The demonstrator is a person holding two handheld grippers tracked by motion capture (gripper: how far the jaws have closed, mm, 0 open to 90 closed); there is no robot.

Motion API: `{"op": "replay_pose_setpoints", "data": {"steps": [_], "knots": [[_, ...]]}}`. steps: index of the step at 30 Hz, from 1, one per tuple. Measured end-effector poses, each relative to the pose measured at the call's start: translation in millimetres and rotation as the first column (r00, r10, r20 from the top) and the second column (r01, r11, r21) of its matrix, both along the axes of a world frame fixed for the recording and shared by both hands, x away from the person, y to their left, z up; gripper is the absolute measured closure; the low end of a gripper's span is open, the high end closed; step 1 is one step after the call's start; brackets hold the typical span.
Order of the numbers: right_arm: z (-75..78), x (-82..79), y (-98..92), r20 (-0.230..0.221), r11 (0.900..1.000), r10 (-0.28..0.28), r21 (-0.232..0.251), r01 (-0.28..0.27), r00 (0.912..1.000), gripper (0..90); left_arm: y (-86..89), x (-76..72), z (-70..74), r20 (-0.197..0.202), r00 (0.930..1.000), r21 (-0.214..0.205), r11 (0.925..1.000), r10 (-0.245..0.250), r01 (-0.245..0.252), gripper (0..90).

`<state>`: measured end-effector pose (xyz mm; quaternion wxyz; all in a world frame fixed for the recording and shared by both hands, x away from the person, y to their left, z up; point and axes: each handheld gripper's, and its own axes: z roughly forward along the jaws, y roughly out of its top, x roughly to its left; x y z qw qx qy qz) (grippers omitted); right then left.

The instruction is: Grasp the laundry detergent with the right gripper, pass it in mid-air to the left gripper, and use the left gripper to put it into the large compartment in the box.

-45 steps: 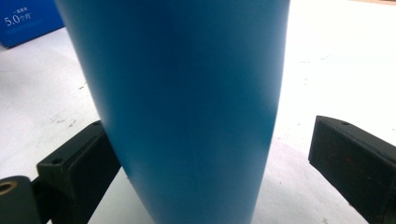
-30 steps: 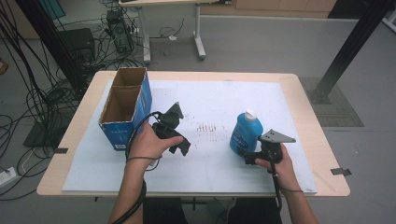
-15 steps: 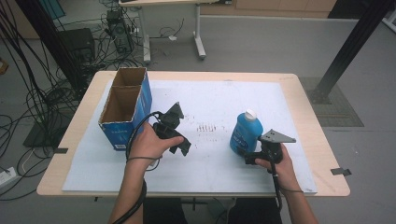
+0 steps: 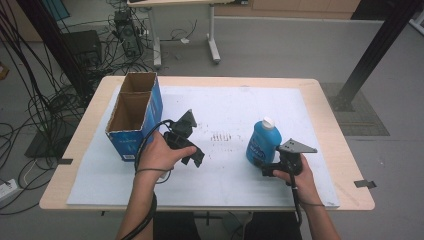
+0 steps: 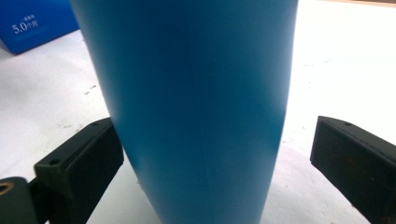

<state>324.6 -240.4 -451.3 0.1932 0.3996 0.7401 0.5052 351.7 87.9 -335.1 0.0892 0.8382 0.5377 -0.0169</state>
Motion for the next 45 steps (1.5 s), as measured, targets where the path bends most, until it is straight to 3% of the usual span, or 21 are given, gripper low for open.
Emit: {"op": "replay_pose_setpoints", "data": {"steps": [24, 45], "knots": [[-1.2, 1.5, 3.7, 0.032, 0.9996, 0.014, 0.025, -0.015, 0.9994, 7.7, -0.1, 0.7, 0.0, 0.000, 1.0000, 0.002, 1.0000, -0.001, 0.001, 9.2], [-6.4, 3.3, 9.6, 0.045, 0.9993, 0.030, 0.022, -0.031, 0.9985, 21.0, -1.1, 2.2, -0.5, -0.002, 1.0000, 0.009, 1.0000, -0.005, 0.005, 9.1]]}}
